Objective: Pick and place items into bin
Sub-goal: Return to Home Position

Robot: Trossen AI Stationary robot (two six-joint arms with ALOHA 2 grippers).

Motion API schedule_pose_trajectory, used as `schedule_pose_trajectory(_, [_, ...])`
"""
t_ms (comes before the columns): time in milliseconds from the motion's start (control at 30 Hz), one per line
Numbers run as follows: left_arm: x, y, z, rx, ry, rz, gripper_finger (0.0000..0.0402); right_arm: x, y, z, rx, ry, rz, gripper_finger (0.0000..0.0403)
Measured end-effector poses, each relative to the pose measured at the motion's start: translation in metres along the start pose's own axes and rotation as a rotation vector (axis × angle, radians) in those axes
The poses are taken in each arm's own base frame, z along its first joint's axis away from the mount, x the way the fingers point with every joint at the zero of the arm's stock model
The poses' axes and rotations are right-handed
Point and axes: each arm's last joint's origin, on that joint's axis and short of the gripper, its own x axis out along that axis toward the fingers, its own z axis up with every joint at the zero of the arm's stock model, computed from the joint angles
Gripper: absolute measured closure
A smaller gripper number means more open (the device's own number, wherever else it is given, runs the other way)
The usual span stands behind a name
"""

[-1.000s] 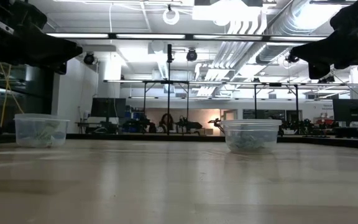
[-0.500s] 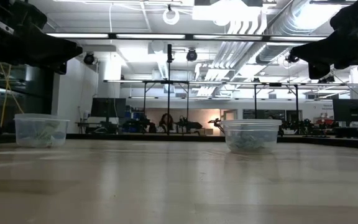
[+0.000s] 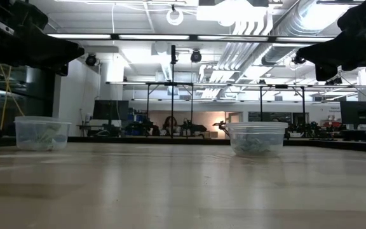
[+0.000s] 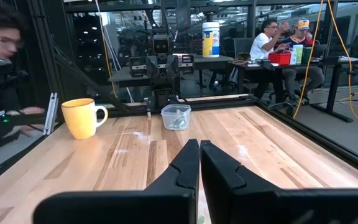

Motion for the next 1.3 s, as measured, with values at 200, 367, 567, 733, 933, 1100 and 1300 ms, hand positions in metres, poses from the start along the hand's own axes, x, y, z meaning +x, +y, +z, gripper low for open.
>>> schedule_pose_trajectory(200, [0.0,0.0,0.0,0.0,0.0,-0.001,0.027,0.0,0.0,0.0,0.0,0.0,0.0,0.0397])
schedule_pose_trajectory(367, [0.0,-0.0002,0.0,0.0,0.0,-0.005,0.027,0.0,0.0,0.0,0.0,0.0,0.0,0.0396])
schedule_pose_trajectory(567, [0.0,-0.0002,0.0,0.0,0.0,-0.005,0.027,0.0,0.0,0.0,0.0,0.0,0.0,0.0394])
schedule_pose_trajectory(733, [0.0,-0.0001,0.0,0.0,0.0,-0.004,0.027,0.0,0.0,0.0,0.0,0.0,0.0,0.0398])
schedule_pose_trajectory(933, [0.0,-0.0001,0.0,0.0,0.0,-0.004,0.027,0.0,0.0,0.0,0.0,0.0,0.0,0.0399])
schedule_pose_trajectory(1100, [0.0,-0.0001,0.0,0.0,0.0,-0.003,0.027,0.0,0.0,0.0,0.0,0.0,0.0,0.0397])
schedule_pose_trajectory(1300, [0.0,-0.0001,0.0,0.0,0.0,-0.003,0.027,0.0,0.0,0.0,0.0,0.0,0.0,0.0401])
